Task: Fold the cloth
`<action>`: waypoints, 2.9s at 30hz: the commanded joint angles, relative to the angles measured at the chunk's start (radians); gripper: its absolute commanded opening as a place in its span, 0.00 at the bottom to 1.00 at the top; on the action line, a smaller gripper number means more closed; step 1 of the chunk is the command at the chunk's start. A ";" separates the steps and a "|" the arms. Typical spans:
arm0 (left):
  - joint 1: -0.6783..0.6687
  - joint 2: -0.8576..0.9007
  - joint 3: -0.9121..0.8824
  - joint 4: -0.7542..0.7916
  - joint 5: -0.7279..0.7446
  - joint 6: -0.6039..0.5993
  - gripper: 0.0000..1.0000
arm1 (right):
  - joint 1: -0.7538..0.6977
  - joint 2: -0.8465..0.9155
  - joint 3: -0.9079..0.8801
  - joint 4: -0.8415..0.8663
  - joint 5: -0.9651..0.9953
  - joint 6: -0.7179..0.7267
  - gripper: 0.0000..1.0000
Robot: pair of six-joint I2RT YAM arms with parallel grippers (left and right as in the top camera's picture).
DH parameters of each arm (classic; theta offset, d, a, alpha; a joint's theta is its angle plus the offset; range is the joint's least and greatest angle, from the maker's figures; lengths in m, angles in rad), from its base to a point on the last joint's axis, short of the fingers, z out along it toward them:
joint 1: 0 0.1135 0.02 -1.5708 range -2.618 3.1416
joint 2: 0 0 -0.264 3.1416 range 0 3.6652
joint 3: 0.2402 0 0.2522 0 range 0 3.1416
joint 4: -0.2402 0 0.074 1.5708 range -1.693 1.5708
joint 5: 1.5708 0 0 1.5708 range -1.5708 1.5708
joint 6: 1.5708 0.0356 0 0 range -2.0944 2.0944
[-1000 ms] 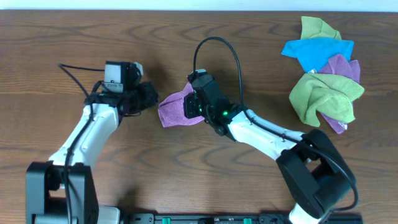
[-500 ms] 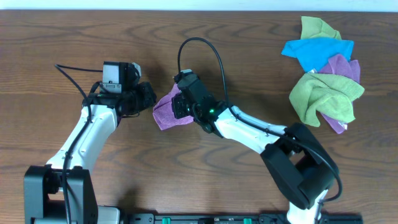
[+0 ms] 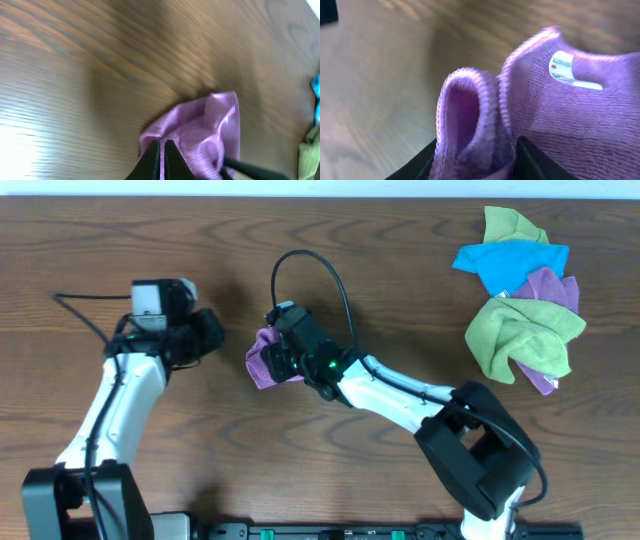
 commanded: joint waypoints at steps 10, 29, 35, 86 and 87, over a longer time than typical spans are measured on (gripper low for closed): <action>0.093 -0.042 0.023 -0.027 -0.011 0.037 0.06 | 0.045 0.005 0.053 0.009 -0.138 -0.014 0.54; 0.093 -0.042 0.023 -0.027 0.079 0.036 0.56 | -0.047 -0.198 0.074 -0.204 0.050 -0.134 0.99; 0.093 -0.042 0.023 -0.027 0.204 0.036 0.95 | -0.126 -0.322 0.074 -0.352 0.050 -0.154 0.99; -0.092 -0.033 -0.422 0.386 0.285 -0.337 0.95 | -0.524 -1.632 -0.548 -1.006 0.071 0.130 0.99; -0.101 -0.033 -0.422 0.389 0.271 -0.345 0.95 | -0.524 -1.632 -0.548 -1.006 0.072 0.130 0.99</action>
